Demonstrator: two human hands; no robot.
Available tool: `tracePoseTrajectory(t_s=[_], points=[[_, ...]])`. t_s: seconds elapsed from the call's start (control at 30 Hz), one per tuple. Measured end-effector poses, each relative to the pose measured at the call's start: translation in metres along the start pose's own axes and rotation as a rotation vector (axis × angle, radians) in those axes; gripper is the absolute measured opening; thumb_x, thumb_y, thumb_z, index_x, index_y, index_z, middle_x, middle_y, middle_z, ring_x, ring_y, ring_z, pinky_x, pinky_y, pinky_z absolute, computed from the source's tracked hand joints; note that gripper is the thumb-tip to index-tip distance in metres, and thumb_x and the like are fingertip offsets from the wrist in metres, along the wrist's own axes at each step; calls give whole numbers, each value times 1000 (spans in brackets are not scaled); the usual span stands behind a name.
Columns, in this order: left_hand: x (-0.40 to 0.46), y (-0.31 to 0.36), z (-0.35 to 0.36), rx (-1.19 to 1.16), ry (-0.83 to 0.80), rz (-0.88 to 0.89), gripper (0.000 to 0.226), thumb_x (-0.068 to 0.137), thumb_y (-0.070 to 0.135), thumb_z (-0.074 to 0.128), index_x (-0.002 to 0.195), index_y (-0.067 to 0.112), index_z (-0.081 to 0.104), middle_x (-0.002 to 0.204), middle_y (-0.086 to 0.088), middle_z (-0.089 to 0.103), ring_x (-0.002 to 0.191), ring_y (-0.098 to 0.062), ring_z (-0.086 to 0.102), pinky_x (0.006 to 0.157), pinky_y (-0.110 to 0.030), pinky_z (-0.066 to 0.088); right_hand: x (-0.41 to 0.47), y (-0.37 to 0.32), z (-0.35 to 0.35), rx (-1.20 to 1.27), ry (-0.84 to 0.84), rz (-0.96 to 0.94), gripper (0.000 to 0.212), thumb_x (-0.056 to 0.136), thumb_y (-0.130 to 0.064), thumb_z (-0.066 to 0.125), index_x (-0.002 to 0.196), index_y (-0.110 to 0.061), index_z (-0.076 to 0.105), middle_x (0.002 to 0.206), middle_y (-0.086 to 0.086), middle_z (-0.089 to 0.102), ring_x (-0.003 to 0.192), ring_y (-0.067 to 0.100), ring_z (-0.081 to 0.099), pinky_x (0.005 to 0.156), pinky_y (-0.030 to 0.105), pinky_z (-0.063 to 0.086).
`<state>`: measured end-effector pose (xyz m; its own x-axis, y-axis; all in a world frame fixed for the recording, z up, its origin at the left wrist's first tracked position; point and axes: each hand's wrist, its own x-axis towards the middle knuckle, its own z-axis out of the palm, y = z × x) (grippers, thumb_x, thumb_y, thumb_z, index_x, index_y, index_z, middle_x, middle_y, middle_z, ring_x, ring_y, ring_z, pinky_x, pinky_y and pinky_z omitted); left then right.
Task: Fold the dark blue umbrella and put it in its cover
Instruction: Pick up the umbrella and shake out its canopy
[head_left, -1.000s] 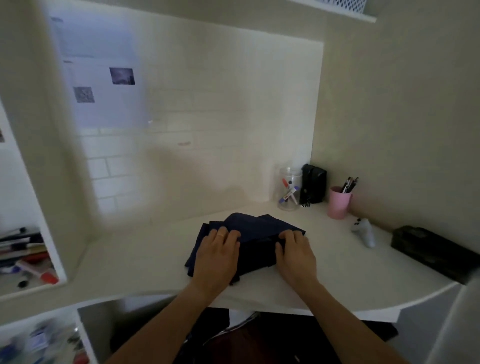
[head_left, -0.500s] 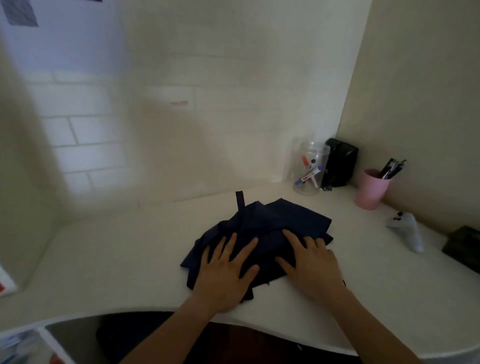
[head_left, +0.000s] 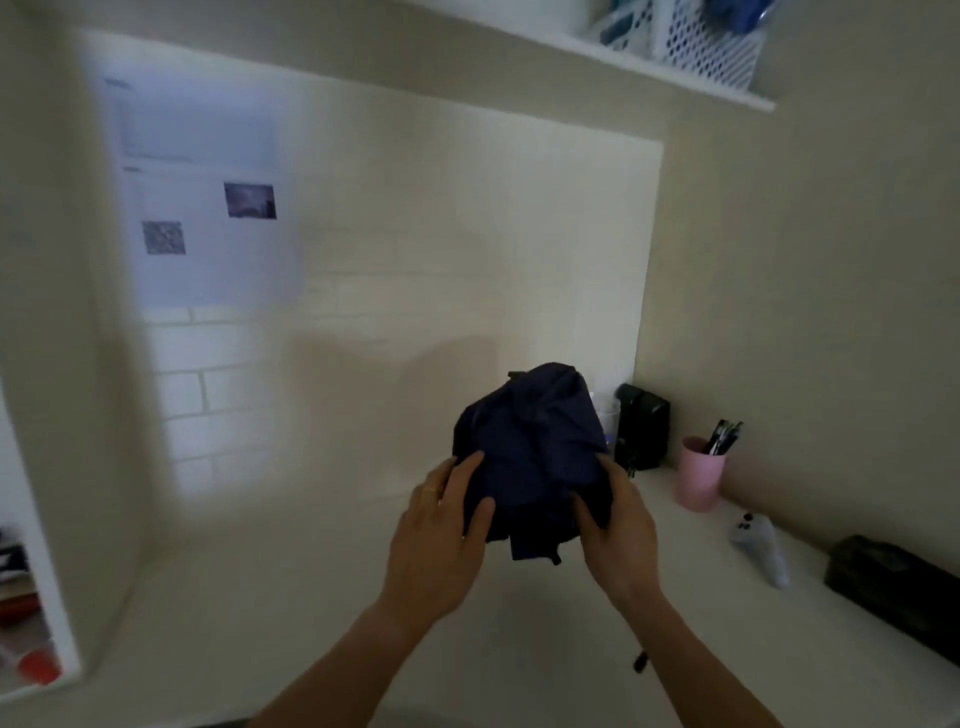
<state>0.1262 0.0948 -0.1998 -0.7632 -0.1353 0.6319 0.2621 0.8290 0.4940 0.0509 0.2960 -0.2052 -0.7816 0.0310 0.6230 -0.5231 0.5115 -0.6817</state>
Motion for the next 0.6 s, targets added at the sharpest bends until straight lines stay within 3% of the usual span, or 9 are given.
tracePoseTrajectory(t_s=[0.1, 0.13, 0.3, 0.43, 0.5, 0.6], points=[[28, 44, -27, -242, -8, 13, 56, 98, 63, 38, 150, 54, 20, 152, 11, 39, 134, -12, 45, 106, -42, 48, 23, -43, -28, 298, 54, 0, 52, 93, -16, 66, 137, -34, 46, 123, -14, 62, 103, -7, 61, 91, 34, 55], [37, 58, -35, -308, -6, 31, 58, 98, 63, 42, 151, 55, 19, 151, 12, 40, 134, -11, 46, 107, -42, 47, 28, -56, -35, 410, 59, 20, 52, 93, -15, 67, 136, -37, 47, 122, -16, 63, 102, -7, 63, 91, 36, 57], [72, 111, -66, -306, 53, 71, 63, 96, 63, 45, 152, 51, 20, 147, 13, 46, 131, -11, 50, 107, -43, 47, 42, -107, -75, 880, 24, 103, 50, 84, -5, 76, 118, -39, 58, 113, 2, 70, 89, 21, 73, 72, 42, 61], [88, 135, -91, -308, 9, 50, 44, 104, 39, 46, 147, 45, 37, 137, 12, 49, 128, -14, 50, 108, -42, 43, 46, -123, -97, 739, 9, -134, 66, 81, 1, 74, 127, -40, 51, 117, -6, 67, 107, 15, 66, 80, 39, 61], [92, 146, -104, -452, 41, 2, 44, 99, 19, 49, 134, 44, 49, 132, 9, 58, 123, -18, 56, 104, -43, 47, 49, -125, -103, 687, 75, -166, 67, 83, 1, 72, 134, -34, 46, 118, -3, 65, 109, 19, 64, 82, 40, 61], [91, 159, -119, -602, 180, -47, 45, 89, 9, 49, 123, 37, 58, 125, 7, 62, 115, -16, 60, 97, -43, 52, 53, -126, -106, 526, 245, -232, 58, 86, 2, 67, 133, -27, 48, 115, 1, 61, 105, 18, 62, 86, 38, 57]])
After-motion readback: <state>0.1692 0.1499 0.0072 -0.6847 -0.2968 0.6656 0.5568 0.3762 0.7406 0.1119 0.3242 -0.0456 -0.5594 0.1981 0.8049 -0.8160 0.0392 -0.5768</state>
